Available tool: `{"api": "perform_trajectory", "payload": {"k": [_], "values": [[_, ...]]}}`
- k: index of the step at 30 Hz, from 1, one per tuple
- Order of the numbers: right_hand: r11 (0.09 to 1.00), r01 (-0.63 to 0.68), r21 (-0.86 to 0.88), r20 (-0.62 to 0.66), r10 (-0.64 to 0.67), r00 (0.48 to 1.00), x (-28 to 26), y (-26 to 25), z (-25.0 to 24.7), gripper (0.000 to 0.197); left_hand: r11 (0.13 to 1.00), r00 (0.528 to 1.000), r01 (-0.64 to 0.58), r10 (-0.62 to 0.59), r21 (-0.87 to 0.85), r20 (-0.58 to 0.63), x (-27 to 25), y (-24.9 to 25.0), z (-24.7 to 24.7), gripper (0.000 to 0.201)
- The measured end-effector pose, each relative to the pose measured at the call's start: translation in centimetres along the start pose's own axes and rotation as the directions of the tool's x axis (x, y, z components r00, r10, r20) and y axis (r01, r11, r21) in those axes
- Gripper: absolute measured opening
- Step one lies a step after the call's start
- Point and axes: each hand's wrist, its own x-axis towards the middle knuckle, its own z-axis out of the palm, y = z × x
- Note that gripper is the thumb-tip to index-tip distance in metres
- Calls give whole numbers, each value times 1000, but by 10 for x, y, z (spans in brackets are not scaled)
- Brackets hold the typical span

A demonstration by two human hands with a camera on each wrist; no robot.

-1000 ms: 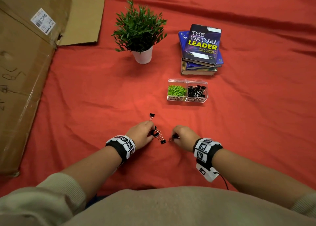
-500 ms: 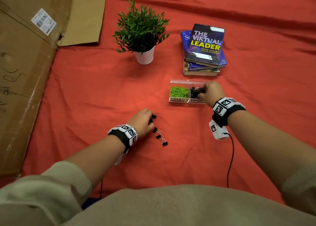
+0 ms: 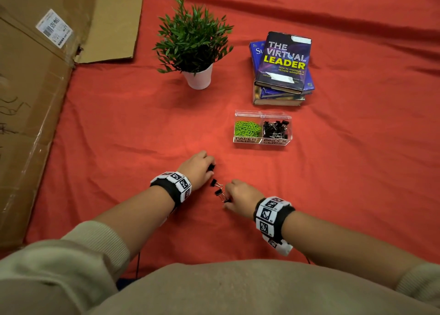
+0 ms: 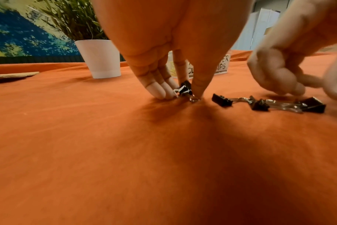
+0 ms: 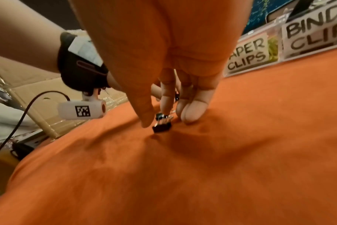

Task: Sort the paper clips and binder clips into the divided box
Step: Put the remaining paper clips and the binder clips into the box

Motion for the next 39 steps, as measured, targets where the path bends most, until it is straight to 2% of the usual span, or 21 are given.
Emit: {"api": "perform_trajectory", "payload": {"k": [5, 13, 16, 19, 22, 25, 27, 29, 33, 36, 39], "values": [[996, 29, 83, -55, -24, 998, 1, 7, 9, 24, 990, 999, 31, -35, -138, -25, -3, -1, 3, 29], [989, 53, 138, -103, -38, 994, 4, -1, 11, 21, 960, 997, 75, -73, -269, 16, -12, 0, 0, 26], [987, 29, 158, -95, -14, 995, 6, -2, 15, 22, 966, 998, 56, -46, -253, 45, -17, 3, 0, 31], [979, 17, 202, -130, 10, 991, 5, 3, 13, 26, 986, 994, 9, 10, -166, 112, -21, 6, 3, 47], [982, 76, 173, -172, -45, 984, 4, 5, 12, 31, 999, 988, -37, 41, -34, 147, -22, 8, 10, 54], [979, 177, 98, -157, -161, 974, 6, 0, 15, 43, 997, 990, -68, 62, 45, 128, -23, 9, 12, 44], [973, 224, 51, -156, -214, 964, 8, -5, 18, 45, 995, 993, -72, 65, 72, 103, -26, 8, 10, 33], [971, 240, 20, -173, -233, 957, 7, -7, 21, 40, 995, 994, -76, 70, 64, 86, -28, 5, 9, 26], [966, 253, -50, -232, -257, 938, 6, 0, 26, 19, 999, 997, -45, 45, 2, 62, -30, 3, 10, 21], [955, 272, -119, -221, -293, 930, 6, 9, 28, 17, 998, 999, -24, 26, -64, 33, -30, 5, 10, 19], [956, 278, -92, -186, -290, 939, 6, 10, 29, 12, 992, 999, -11, 15, -127, 29, -30, 6, 9, 14]]}}
